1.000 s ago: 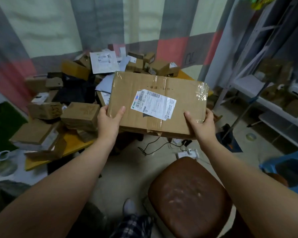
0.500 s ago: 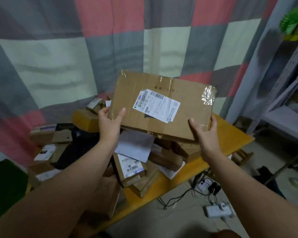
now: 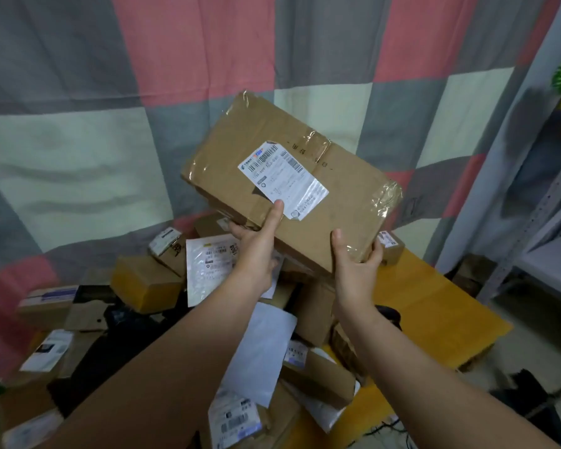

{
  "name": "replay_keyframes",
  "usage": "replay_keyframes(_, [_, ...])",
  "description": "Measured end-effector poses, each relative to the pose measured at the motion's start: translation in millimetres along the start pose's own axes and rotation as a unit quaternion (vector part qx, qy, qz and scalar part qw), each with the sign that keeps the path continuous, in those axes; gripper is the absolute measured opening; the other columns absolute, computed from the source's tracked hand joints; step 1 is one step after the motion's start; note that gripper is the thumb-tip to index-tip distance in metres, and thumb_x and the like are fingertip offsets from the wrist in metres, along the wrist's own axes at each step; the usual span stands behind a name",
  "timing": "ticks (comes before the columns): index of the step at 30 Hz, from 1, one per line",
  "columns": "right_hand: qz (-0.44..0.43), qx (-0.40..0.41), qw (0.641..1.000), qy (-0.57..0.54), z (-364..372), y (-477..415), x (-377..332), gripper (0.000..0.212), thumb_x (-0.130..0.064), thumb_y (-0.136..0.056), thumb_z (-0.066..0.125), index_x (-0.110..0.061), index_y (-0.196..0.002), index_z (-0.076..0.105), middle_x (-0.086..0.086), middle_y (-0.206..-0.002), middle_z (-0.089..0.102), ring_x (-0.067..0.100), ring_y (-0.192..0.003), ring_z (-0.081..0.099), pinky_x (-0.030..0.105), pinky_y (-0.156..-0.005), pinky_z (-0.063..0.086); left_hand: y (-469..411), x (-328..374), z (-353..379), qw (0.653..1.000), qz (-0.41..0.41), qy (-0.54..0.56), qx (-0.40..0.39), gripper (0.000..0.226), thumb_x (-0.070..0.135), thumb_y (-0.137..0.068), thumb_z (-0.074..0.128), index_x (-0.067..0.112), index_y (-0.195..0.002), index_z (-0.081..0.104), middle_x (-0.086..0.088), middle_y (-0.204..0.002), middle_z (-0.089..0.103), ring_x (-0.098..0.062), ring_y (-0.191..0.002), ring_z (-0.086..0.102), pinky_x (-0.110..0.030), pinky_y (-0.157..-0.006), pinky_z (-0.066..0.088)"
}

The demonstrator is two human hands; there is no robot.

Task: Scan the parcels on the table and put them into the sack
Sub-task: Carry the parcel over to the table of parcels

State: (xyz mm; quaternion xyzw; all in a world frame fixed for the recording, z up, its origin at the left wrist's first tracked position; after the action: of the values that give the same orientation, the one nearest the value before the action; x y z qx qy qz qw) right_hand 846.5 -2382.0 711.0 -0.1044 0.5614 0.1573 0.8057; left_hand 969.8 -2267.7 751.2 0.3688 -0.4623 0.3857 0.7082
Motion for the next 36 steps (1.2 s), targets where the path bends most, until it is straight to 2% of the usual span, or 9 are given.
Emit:
replay_keyframes(7, [-0.007,-0.134,0.989,0.066,14,-77,-3,0.087,-0.033,-0.077,0.079,-0.025,-0.142,0.021,-0.002,-0.126,0.053,0.010,-0.112,0.058,0.030,-0.098,0.049,-54,4,33,0.993,0.062,0.005,0.098,0.126,0.052,-0.059,0.085,0.040,-0.149,-0.003,0.003,-0.142,0.045,-0.022,-0.125,0.049,-0.050,-0.104,0.041])
replay_keyframes(10, [-0.036,-0.180,0.975,0.126,4,-116,-20,0.084,-0.039,-0.077,0.076,-0.026,-0.140,0.023,-0.003,-0.133,0.046,0.012,-0.121,0.051,0.015,-0.090,0.045,-61,8,28,0.982,0.104,-0.065,0.142,0.123,0.046,-0.064,0.085,0.031,-0.151,0.000,0.003,-0.142,0.045,-0.019,-0.123,0.049,-0.041,-0.103,0.041])
replay_keyframes(15, [-0.131,-0.257,0.924,0.253,12,-163,-58,0.089,-0.045,-0.082,0.070,-0.023,-0.151,0.017,0.006,-0.152,0.025,0.024,-0.138,0.030,0.044,-0.111,0.032,-45,6,11,0.965,0.130,-0.148,0.176,0.124,0.045,-0.058,0.088,0.034,-0.151,0.007,0.000,-0.144,0.046,-0.020,-0.125,0.050,-0.048,-0.104,0.042])
replay_keyframes(19, [-0.114,-0.409,0.865,0.267,28,-155,-54,0.065,-0.038,-0.087,0.068,-0.024,-0.142,0.036,-0.015,-0.116,0.052,-0.006,-0.102,0.055,0.014,-0.084,0.045,-27,-1,11,0.959,0.135,-0.163,0.188,0.126,0.052,-0.048,0.085,0.034,-0.149,0.013,0.007,-0.128,0.052,-0.012,-0.113,0.057,-0.036,-0.092,0.051])
replay_keyframes(24, [-0.132,-0.402,0.879,0.221,17,-143,-35,0.058,-0.032,-0.087,0.069,-0.027,-0.137,0.041,-0.027,-0.110,0.055,-0.020,-0.096,0.054,0.008,-0.083,0.046,-27,-15,13,0.959,0.150,-0.168,0.170,0.076,0.037,-0.071,0.081,0.037,-0.130,0.032,0.023,-0.099,0.058,0.015,-0.075,0.063,-0.005,-0.055,0.046])
replay_keyframes(28, [-0.192,-0.385,0.883,0.187,13,-148,-14,0.055,-0.035,-0.087,0.068,-0.025,-0.136,0.045,-0.020,-0.116,0.061,-0.007,-0.106,0.057,0.022,-0.092,0.047,-35,-25,11,0.960,0.208,-0.168,0.080,0.088,0.037,-0.066,0.081,0.030,-0.140,0.032,0.020,-0.112,0.062,0.008,-0.092,0.064,-0.013,-0.073,0.052])
replay_keyframes(31, [-0.247,-0.375,0.880,0.156,2,-141,-6,0.053,-0.034,-0.087,0.068,-0.024,-0.134,0.046,-0.027,-0.108,0.058,-0.018,-0.098,0.056,0.012,-0.088,0.046,-27,-35,10,0.944,0.264,-0.196,0.029,0.091,0.033,-0.064,0.086,0.034,-0.138,0.034,0.018,-0.115,0.065,-0.001,-0.105,0.064,-0.024,-0.092,0.051])
replay_keyframes(33, [-0.268,-0.373,0.878,0.136,-16,-131,-7,0.052,-0.033,-0.088,0.067,-0.022,-0.135,0.045,-0.028,-0.104,0.056,-0.019,-0.093,0.055,0.006,-0.082,0.045,-8,-42,13,0.930,0.304,-0.205,0.014,0.086,0.032,-0.065,0.082,0.034,-0.137,0.035,0.017,-0.111,0.068,-0.002,-0.104,0.064,-0.021,-0.086,0.053])
replay_keyframes(36, [-0.282,-0.382,0.871,0.125,-52,-104,-11,0.055,-0.037,-0.089,0.065,-0.021,-0.137,0.043,-0.025,-0.104,0.055,-0.006,-0.100,0.056,0.018,-0.087,0.047,39,-55,18,0.917,0.346,-0.197,0.025,0.081,0.037,-0.065,0.077,0.034,-0.135,0.037,0.011,-0.115,0.067,-0.007,-0.104,0.066,-0.022,-0.082,0.055])
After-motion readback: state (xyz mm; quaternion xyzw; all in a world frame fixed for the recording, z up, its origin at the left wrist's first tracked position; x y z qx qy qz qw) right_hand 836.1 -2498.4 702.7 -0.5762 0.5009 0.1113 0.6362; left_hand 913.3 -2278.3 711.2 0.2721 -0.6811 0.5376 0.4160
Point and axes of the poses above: each hand's wrist, its own y-axis away from the middle knuckle, its own z-axis out of the palm, x = y × z, the point moved 5 cm from there along -y, towards the middle knuckle
